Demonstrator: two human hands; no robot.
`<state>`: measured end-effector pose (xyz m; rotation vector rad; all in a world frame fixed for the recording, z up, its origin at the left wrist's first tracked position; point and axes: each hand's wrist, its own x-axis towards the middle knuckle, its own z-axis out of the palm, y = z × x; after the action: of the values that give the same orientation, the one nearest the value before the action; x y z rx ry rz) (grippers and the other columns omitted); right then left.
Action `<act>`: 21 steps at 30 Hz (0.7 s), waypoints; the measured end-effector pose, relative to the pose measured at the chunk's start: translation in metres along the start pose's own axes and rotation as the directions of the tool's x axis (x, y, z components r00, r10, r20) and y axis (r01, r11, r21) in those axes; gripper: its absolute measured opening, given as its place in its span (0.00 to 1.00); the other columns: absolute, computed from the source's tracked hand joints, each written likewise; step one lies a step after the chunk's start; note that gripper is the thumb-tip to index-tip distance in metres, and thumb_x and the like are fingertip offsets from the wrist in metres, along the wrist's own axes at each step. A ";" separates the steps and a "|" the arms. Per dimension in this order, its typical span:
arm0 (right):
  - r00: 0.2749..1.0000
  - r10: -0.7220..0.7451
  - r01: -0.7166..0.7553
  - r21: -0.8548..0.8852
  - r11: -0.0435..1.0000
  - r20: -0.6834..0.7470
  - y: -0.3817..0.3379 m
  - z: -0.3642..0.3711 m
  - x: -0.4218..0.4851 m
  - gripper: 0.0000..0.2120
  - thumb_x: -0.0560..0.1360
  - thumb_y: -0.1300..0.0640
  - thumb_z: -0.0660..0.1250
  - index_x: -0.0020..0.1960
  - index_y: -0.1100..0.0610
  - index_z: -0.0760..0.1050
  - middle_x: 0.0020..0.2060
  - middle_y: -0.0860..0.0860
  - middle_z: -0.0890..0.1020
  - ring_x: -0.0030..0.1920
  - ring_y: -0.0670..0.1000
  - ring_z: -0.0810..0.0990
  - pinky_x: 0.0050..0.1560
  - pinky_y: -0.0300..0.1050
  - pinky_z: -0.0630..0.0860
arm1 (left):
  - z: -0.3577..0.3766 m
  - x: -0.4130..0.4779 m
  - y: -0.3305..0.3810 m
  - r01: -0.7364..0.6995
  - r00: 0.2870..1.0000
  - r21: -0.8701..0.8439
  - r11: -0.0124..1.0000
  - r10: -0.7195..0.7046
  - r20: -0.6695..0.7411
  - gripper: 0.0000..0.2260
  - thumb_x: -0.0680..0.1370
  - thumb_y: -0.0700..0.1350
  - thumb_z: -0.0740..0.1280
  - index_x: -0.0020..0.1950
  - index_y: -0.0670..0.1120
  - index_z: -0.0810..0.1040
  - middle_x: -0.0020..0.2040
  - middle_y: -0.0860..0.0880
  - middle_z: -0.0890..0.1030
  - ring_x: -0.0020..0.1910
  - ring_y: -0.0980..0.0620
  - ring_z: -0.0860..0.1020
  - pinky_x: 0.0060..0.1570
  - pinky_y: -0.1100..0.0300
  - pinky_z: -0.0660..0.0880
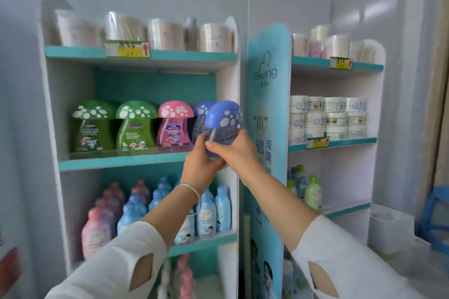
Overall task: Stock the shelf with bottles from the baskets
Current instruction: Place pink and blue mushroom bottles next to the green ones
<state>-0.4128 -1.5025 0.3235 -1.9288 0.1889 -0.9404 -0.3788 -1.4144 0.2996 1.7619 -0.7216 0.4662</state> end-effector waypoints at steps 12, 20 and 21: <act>0.998 0.065 -0.068 -0.193 0.979 -0.026 -0.013 0.058 0.107 0.39 0.62 0.43 0.77 0.64 0.60 0.66 0.60 0.55 0.77 0.57 0.57 0.78 0.53 0.49 0.77 | -0.053 0.080 -0.040 0.041 0.993 0.502 0.864 -0.089 0.073 0.27 0.74 0.38 0.63 0.73 0.42 0.63 0.71 0.41 0.65 0.69 0.42 0.65 0.68 0.52 0.64; 0.976 0.211 -0.215 -0.338 0.916 -0.049 0.012 0.076 0.124 0.43 0.63 0.41 0.77 0.66 0.61 0.61 0.63 0.56 0.74 0.61 0.59 0.76 0.50 0.48 0.73 | -0.044 0.084 -0.058 0.007 0.999 0.587 0.809 -0.027 0.024 0.25 0.75 0.42 0.62 0.73 0.47 0.63 0.71 0.45 0.62 0.70 0.43 0.63 0.68 0.54 0.63; 0.977 0.205 -0.214 -0.360 0.908 -0.062 0.015 0.076 0.124 0.43 0.62 0.39 0.76 0.66 0.61 0.61 0.63 0.56 0.74 0.61 0.59 0.77 0.50 0.48 0.74 | -0.042 0.084 -0.060 0.004 1.000 0.588 0.809 -0.014 0.012 0.25 0.75 0.42 0.62 0.72 0.47 0.64 0.71 0.45 0.62 0.70 0.43 0.63 0.67 0.54 0.63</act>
<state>-0.2717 -1.5180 0.3581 -2.1826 0.6116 -0.8243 -0.2744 -1.3824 0.3231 2.3526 -0.6131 0.7280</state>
